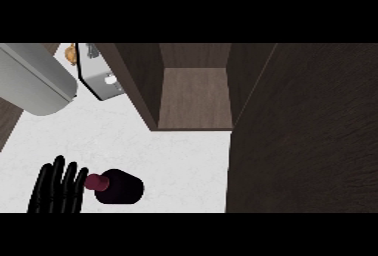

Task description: Pick up the wine, place it into the cabinet and close the cabinet

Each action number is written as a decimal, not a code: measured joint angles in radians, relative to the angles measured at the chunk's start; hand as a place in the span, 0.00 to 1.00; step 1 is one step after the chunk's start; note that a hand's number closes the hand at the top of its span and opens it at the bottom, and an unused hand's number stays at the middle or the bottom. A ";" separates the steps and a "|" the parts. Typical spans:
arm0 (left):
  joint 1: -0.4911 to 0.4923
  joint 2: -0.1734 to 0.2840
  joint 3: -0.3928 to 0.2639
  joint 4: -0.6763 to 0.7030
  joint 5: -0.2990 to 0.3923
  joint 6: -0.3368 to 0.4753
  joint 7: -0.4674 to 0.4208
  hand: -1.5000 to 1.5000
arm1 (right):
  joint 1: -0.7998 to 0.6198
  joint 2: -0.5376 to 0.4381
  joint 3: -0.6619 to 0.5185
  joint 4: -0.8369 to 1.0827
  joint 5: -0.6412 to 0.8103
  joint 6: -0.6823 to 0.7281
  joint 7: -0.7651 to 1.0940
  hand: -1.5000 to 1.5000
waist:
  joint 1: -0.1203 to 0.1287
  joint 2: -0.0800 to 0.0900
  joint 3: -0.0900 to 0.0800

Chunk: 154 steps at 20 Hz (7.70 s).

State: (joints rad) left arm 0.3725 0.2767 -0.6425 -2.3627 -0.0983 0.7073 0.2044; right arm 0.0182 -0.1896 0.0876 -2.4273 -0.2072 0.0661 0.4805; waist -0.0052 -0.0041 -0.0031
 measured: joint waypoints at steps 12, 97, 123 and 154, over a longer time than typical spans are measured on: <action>0.098 -0.023 0.204 0.244 0.310 -0.191 -0.376 0.00 | -0.055 -0.003 -0.026 -0.004 0.010 -0.011 0.051 0.00 | 0.004 0.001 0.001; -0.298 -0.025 0.604 1.114 0.396 -0.763 -0.902 1.00 | -0.093 0.090 -0.051 -0.036 0.047 0.054 0.141 0.00 | 0.006 0.001 0.003; -0.403 -0.176 0.345 0.461 0.305 -0.535 -0.259 1.00 | -0.109 0.098 -0.070 -0.037 0.047 0.062 0.175 0.00 | 0.000 0.002 0.004; -0.932 -0.276 0.126 0.814 0.261 0.001 -0.173 1.00 | -0.111 0.101 -0.115 -0.001 0.023 0.116 0.135 0.00 | -0.009 0.003 0.003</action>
State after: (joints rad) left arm -0.5590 0.0008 -0.5160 -1.5490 0.1627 0.7085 0.0312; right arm -0.0923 -0.0886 -0.0275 -2.4285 -0.1842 0.1817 0.6160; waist -0.0138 -0.0007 0.0001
